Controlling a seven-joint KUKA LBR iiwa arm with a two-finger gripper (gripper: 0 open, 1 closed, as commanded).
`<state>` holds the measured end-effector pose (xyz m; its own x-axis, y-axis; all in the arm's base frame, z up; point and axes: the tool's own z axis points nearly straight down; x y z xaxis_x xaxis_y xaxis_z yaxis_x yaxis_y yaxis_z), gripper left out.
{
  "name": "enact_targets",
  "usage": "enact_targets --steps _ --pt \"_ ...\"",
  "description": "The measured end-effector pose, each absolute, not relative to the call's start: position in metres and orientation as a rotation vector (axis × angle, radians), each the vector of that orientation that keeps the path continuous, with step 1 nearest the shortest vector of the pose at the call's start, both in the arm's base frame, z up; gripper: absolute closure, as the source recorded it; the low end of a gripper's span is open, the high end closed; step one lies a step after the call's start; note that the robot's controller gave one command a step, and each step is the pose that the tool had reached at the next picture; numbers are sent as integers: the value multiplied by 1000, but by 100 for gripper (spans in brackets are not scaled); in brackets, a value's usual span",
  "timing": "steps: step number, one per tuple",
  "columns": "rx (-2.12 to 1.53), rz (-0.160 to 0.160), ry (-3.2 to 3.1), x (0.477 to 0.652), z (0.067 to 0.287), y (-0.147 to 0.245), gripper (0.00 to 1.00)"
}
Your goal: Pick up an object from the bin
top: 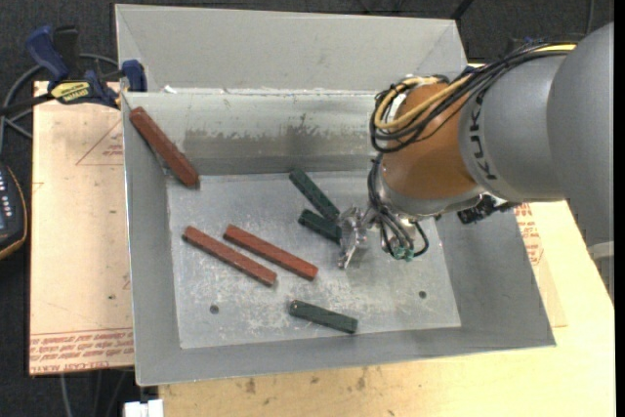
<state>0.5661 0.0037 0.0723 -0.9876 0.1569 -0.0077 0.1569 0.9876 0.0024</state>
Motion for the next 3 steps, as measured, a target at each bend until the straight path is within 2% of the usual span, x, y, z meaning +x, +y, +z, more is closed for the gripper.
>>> enact_targets --steps 1,2,3 --pt "246 2 3130 565 71 4 0" --pt "424 8 3106 596 74 69 0" --pt "602 6 3082 585 82 123 0"
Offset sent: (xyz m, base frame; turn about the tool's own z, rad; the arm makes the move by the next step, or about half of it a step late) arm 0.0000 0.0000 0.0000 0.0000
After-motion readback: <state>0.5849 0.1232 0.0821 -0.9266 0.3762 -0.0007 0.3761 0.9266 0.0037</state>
